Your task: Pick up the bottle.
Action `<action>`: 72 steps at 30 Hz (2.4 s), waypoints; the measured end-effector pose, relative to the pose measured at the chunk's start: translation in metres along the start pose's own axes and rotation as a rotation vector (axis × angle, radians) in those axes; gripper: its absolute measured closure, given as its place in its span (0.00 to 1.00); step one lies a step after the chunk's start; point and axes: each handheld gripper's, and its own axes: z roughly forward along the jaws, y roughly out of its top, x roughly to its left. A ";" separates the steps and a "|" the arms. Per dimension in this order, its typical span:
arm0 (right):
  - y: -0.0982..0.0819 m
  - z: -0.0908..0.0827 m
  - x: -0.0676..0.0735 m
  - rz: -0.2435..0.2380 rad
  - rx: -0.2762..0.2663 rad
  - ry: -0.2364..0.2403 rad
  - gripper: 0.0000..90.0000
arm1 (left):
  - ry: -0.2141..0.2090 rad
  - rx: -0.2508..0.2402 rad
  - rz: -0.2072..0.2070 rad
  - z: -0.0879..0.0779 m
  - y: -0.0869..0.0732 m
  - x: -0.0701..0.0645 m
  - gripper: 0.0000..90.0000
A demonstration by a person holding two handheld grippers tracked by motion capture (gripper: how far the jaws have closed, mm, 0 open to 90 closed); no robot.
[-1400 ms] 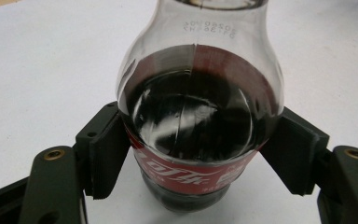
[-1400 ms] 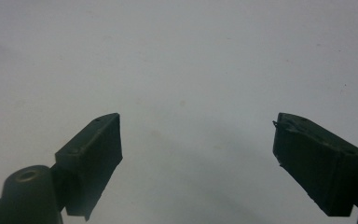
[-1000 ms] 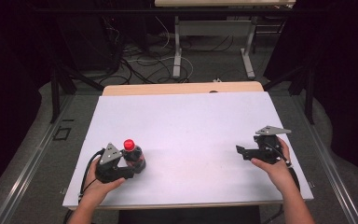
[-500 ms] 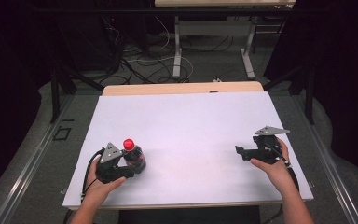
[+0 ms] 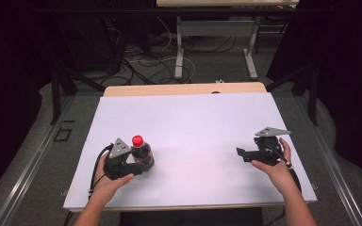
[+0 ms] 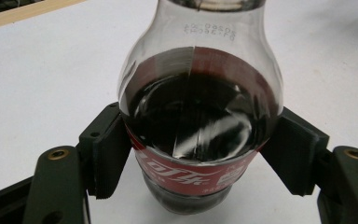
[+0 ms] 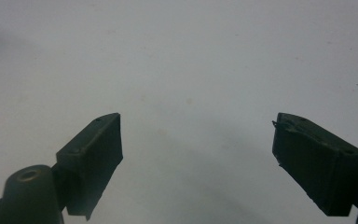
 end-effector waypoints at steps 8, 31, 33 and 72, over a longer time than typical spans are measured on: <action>0.009 -0.002 0.008 -0.030 -0.008 0.028 0.17 | 0.005 0.030 0.024 0.012 0.015 -0.007 0.33; 0.074 -0.014 0.073 -0.147 -0.074 0.161 0.17 | -0.148 0.048 0.114 0.071 0.079 -0.069 0.33; 0.079 -0.015 0.078 -0.156 -0.086 0.173 0.17 | -0.151 0.046 0.126 0.074 0.080 -0.074 0.33; 0.100 -0.008 0.129 -0.256 -0.117 0.237 0.58 | -0.201 0.038 0.161 0.094 0.075 -0.108 0.33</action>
